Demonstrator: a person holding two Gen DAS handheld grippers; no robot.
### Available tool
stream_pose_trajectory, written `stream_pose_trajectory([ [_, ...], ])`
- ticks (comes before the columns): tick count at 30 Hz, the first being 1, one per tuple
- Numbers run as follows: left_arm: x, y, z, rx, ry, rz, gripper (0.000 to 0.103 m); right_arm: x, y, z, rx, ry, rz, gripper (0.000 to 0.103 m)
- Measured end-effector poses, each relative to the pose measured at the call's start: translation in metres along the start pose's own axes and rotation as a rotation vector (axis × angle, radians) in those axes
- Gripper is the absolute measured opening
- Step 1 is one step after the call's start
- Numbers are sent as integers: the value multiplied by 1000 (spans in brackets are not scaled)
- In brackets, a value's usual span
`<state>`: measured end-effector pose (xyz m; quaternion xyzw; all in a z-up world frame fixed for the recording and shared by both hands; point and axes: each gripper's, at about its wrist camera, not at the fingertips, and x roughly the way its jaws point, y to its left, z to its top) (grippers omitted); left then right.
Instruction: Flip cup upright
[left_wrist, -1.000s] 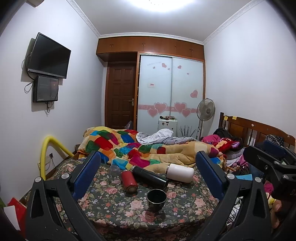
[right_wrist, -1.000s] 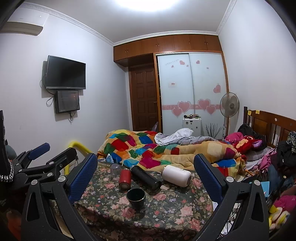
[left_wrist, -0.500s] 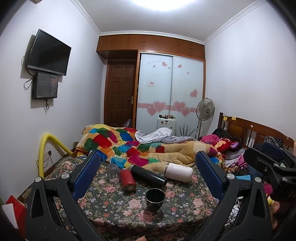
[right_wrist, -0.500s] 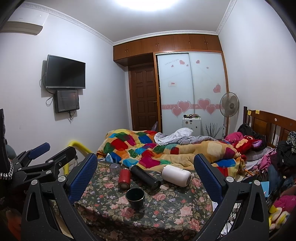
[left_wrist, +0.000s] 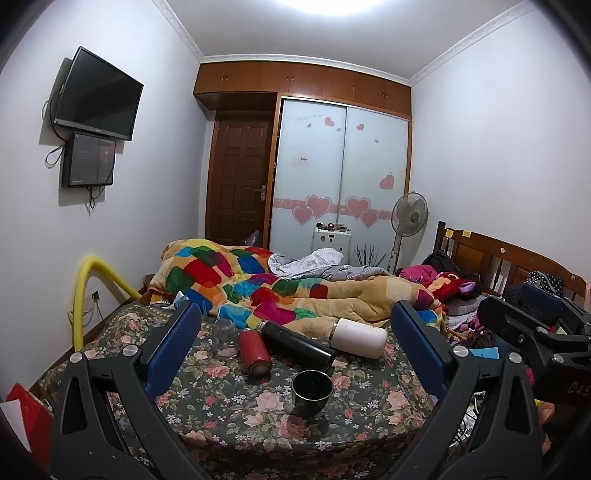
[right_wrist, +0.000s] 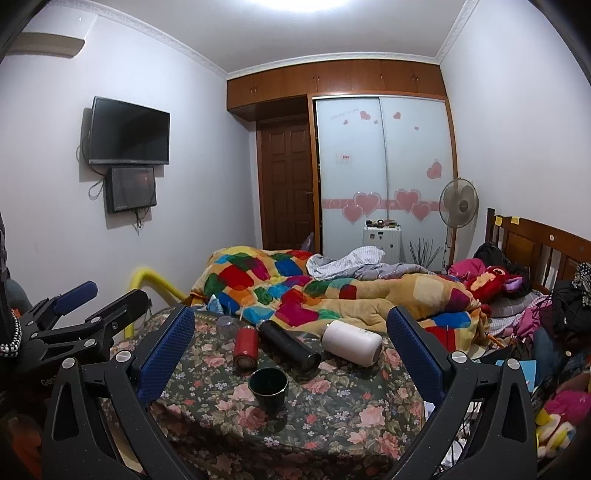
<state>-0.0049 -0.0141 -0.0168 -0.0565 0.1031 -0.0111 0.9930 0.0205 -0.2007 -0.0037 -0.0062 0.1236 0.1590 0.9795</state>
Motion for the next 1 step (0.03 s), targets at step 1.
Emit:
stream_pose_trajectory([
  [1, 2, 3, -1, -8, 3, 2, 103, 3, 2, -1, -4, 9, 0, 103],
])
